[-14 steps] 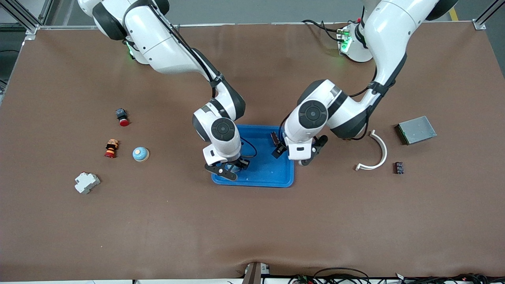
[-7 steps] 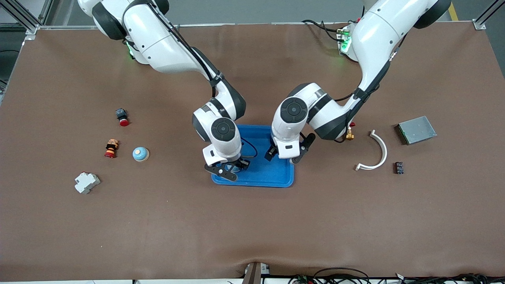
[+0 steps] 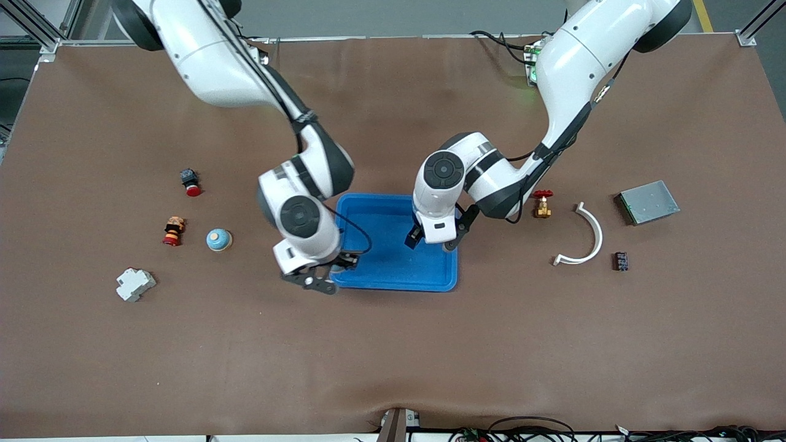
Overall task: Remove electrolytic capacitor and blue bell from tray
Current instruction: 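Carry the bell with the right gripper while the left gripper lifts the capacitor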
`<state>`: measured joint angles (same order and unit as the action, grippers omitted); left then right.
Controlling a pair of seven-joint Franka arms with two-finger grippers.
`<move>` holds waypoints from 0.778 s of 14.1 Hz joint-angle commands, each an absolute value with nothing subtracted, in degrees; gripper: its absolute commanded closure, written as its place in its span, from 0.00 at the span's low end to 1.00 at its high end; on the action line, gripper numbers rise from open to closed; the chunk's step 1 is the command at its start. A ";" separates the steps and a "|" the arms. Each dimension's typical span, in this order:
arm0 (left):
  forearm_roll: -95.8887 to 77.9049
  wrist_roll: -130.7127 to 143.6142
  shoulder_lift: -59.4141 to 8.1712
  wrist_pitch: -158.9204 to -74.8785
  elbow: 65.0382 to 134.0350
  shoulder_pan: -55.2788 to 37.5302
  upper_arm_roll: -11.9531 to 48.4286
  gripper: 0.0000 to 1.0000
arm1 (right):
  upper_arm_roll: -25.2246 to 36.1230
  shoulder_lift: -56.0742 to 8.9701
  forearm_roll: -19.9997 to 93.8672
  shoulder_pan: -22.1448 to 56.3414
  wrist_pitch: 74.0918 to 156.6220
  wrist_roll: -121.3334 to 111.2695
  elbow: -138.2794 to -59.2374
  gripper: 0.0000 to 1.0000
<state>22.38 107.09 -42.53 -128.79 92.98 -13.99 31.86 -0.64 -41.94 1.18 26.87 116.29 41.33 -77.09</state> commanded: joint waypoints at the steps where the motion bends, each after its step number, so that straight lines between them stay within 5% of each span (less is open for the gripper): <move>1: 23.99 108.54 -41.31 -130.61 96.58 -13.89 31.55 0.00 | -1.58 -36.32 2.20 21.11 115.48 29.93 -83.47 1.00; 11: 26.54 108.46 -42.10 -130.96 97.82 -14.50 31.55 0.00 | -1.32 -30.32 1.67 7.05 125.50 1.17 -97.90 1.00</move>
